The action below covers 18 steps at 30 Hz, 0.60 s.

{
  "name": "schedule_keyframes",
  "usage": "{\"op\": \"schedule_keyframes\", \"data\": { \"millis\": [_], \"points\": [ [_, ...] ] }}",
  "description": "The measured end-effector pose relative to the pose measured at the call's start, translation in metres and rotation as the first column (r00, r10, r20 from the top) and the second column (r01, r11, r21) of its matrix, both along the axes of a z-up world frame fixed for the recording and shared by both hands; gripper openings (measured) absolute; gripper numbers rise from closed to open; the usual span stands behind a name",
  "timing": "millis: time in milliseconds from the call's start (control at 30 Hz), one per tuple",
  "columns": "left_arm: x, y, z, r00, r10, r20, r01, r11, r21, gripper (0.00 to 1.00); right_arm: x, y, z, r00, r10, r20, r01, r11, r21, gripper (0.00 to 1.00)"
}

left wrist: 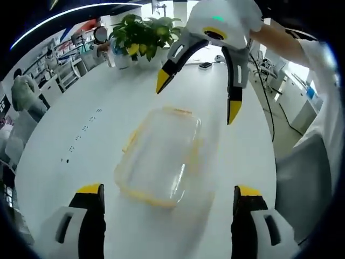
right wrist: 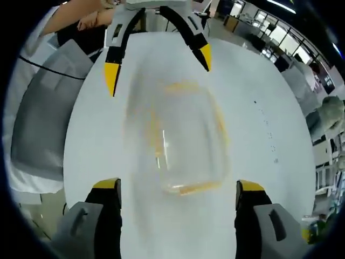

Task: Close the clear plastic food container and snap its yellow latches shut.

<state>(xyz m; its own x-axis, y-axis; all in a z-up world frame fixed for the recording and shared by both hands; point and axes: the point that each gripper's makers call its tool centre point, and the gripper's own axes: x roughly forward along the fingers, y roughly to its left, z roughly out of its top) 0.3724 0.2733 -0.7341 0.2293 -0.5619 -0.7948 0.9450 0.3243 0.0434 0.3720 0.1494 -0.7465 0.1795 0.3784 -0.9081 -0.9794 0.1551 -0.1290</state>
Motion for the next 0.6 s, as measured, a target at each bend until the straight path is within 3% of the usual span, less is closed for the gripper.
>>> {"op": "schedule_keyframes", "data": {
  "millis": [267,600],
  "points": [
    [-0.032,0.019,0.021,0.998,0.018,0.053,-0.016,0.999,-0.032,0.99,-0.03,0.008,0.017,0.999,-0.03,0.033,0.029,0.999,0.031,0.83],
    [-0.069,0.041,0.058,0.982,0.086,0.171,-0.054,0.982,-0.181,0.99,-0.069,0.026,0.033,0.992,-0.099,0.076,0.09,0.989,0.114,0.81]
  ]
}}
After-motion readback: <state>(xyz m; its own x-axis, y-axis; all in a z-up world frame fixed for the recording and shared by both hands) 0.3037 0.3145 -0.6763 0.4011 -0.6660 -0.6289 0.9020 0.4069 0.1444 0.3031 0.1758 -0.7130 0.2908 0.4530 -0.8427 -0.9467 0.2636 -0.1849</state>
